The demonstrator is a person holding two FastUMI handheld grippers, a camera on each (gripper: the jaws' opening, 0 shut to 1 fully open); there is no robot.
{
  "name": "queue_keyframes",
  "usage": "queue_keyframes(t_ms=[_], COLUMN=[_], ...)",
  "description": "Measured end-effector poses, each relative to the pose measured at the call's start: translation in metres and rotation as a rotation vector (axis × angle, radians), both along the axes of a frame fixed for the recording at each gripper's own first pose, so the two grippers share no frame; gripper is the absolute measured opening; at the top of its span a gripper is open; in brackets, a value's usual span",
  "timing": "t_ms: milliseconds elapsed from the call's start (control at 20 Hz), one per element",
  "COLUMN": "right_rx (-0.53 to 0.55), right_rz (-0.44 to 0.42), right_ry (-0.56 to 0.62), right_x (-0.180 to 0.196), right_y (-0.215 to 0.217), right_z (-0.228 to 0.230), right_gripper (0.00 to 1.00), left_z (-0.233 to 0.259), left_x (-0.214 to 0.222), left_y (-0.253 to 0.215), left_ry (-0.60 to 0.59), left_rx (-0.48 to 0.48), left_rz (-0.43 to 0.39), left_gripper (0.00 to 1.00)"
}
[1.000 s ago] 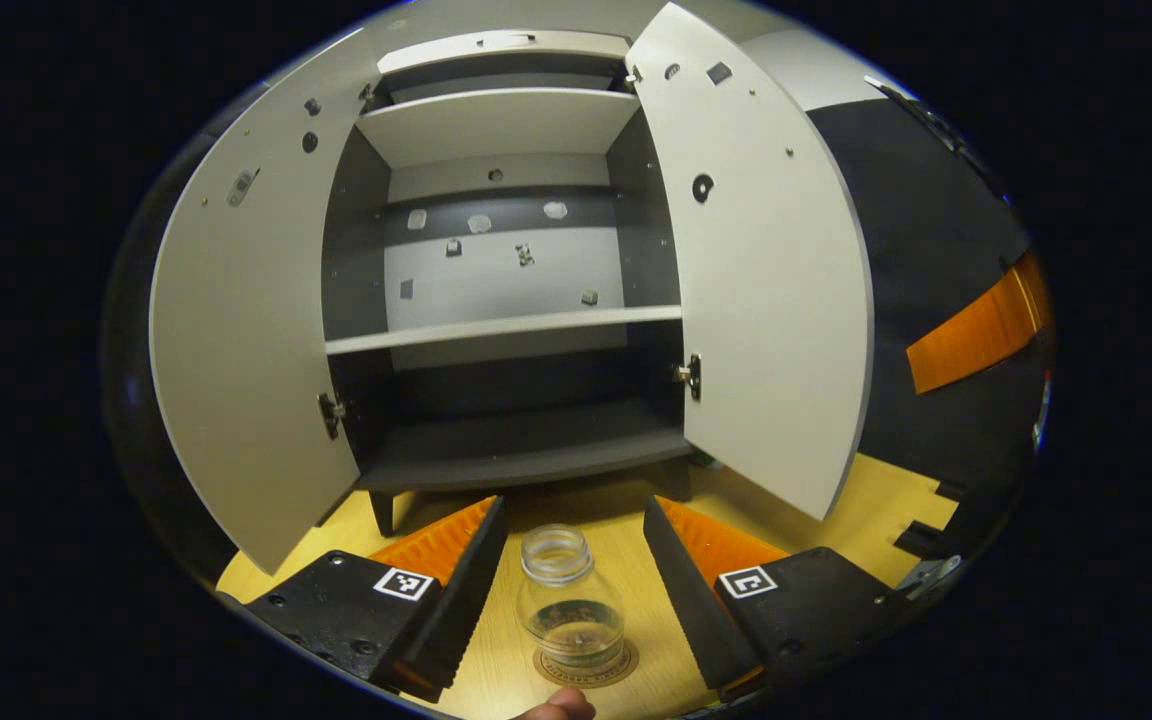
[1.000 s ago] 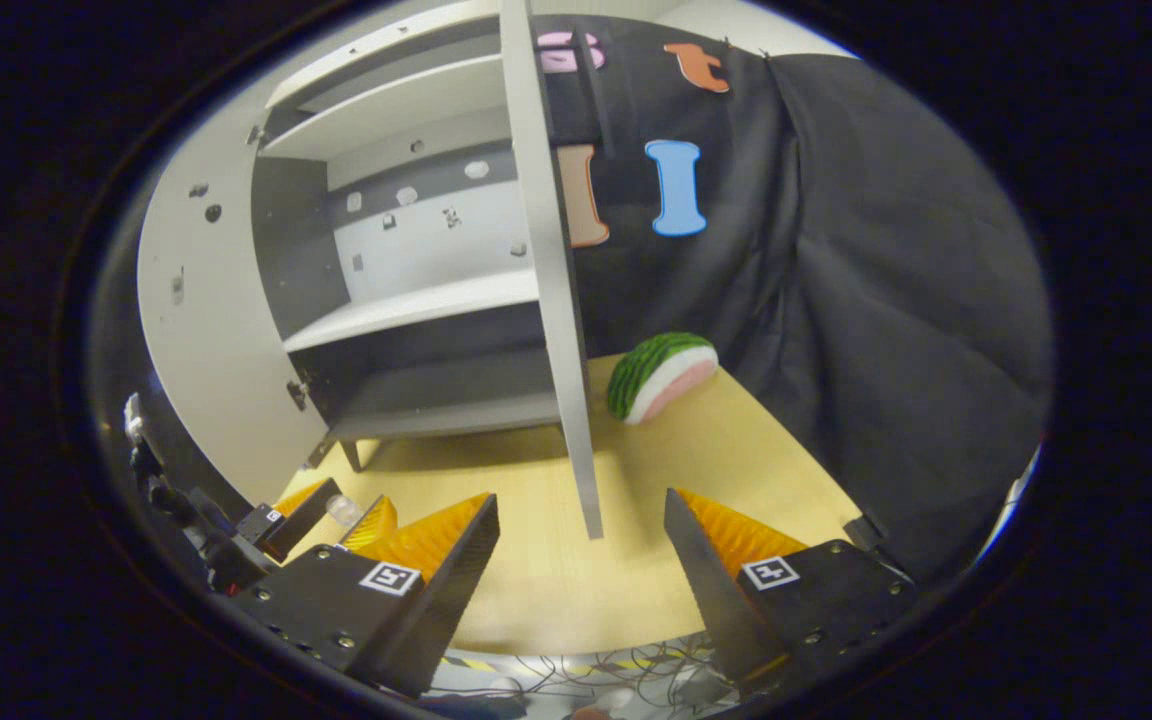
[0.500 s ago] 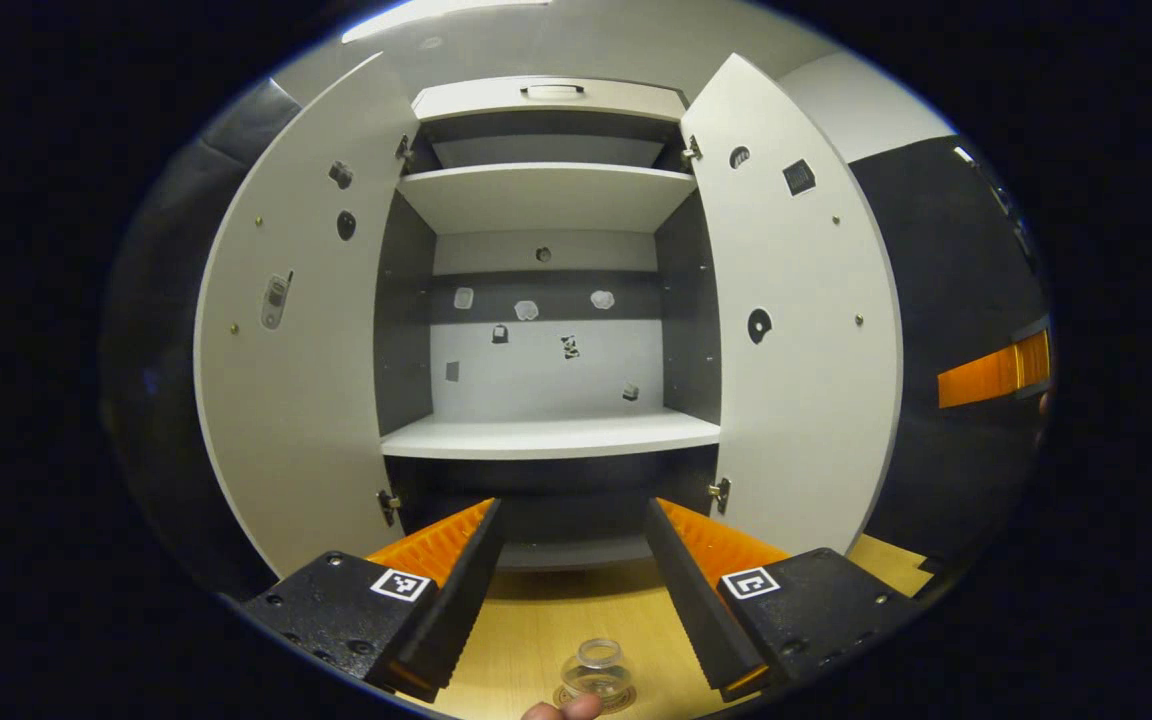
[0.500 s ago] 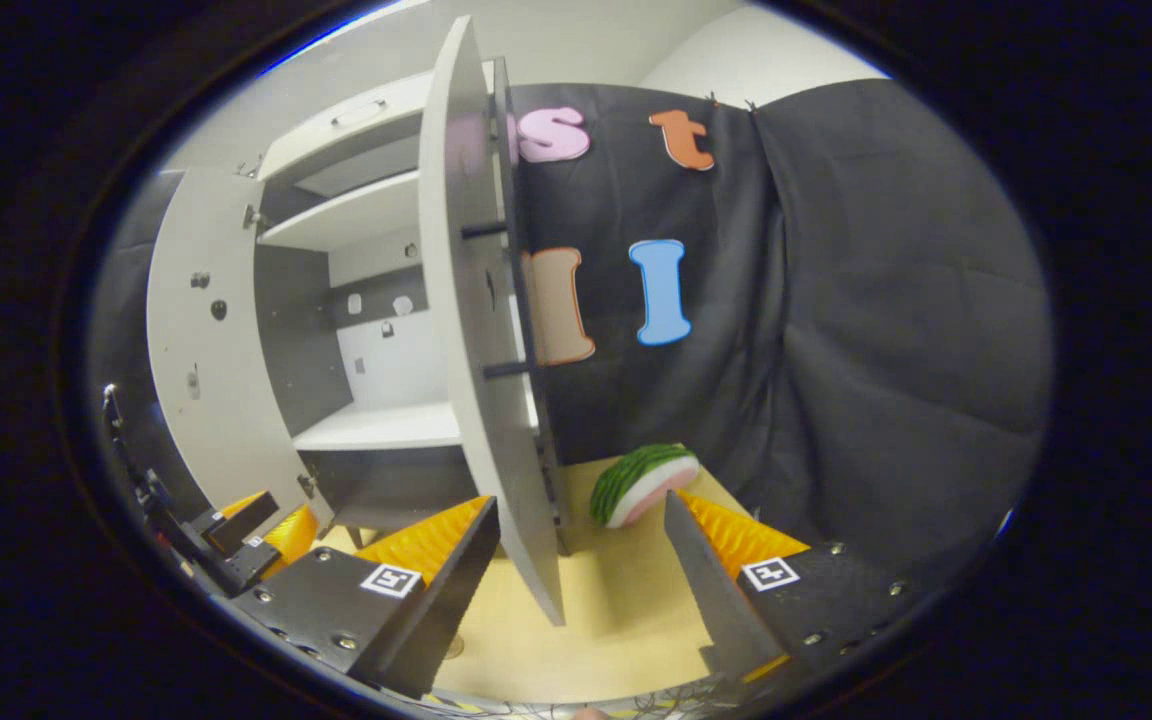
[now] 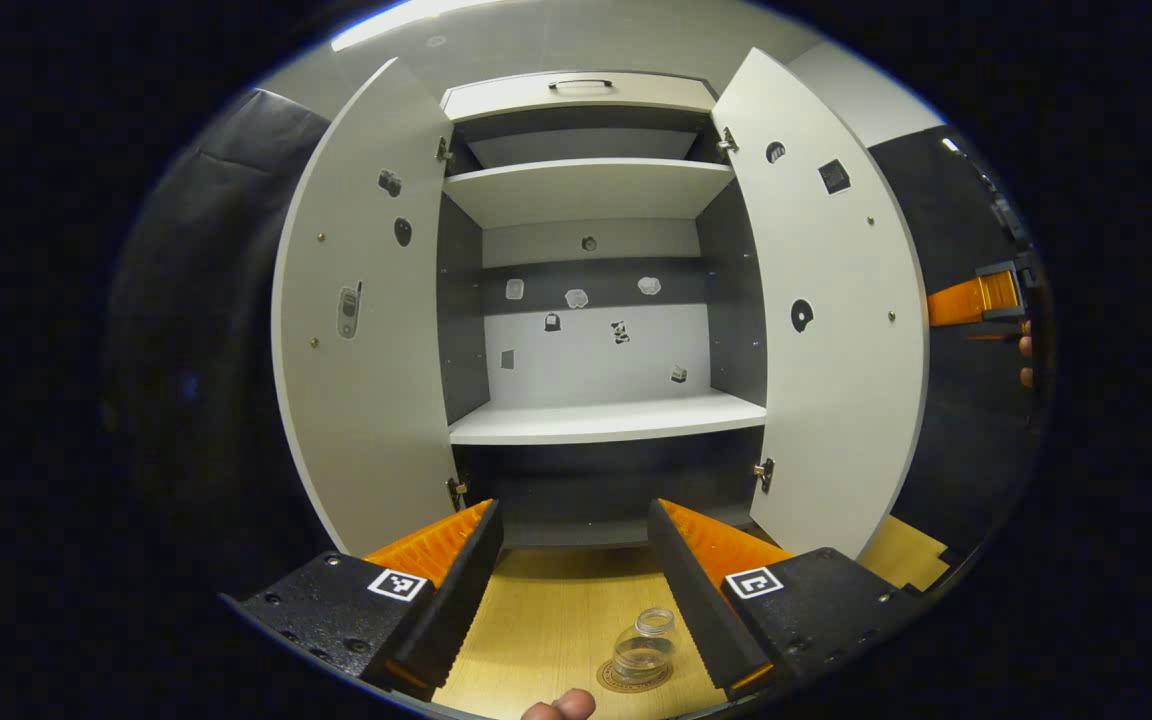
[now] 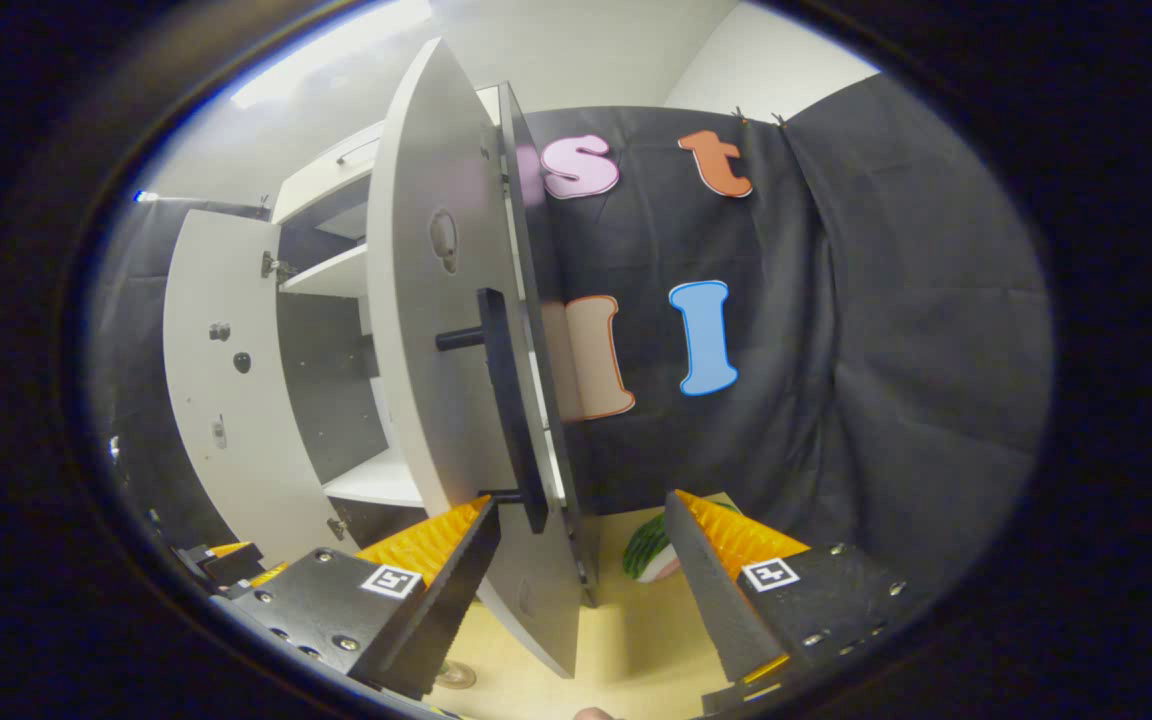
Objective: Grasp the bottle in the cabinet with the left hand and place it on the coaster, then close the right door with the right hand and the left door with the left hand.
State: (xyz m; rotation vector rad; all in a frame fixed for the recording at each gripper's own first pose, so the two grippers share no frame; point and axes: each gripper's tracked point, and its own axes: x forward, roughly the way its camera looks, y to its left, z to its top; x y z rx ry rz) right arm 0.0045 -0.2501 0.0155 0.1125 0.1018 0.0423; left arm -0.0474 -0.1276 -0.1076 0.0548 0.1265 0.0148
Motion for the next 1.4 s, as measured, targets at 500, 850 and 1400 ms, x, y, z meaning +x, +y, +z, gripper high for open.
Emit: queue_keyframes(t_ms=[500,850,1400], right_rx=[-0.003,-0.037,-0.064], right_rz=[0.084,0.155,0.197], right_ry=[-0.007,-0.037,-0.025], right_x=[0.007,0.01,0.026], right_y=[0.014,0.045,0.095], right_z=[0.0,0.001,-0.004], right_gripper=[0.99,0.98,0.98], left_z=[0.012,0.027,0.018], left_x=[-0.01,-0.022,-0.025], left_y=[0.032,0.044,0.088], left_ry=[0.024,-0.017,0.007], left_rx=[-0.043,-0.05,-0.074], left_rz=[0.12,0.146,0.185], left_gripper=[0.93,0.93,0.93])
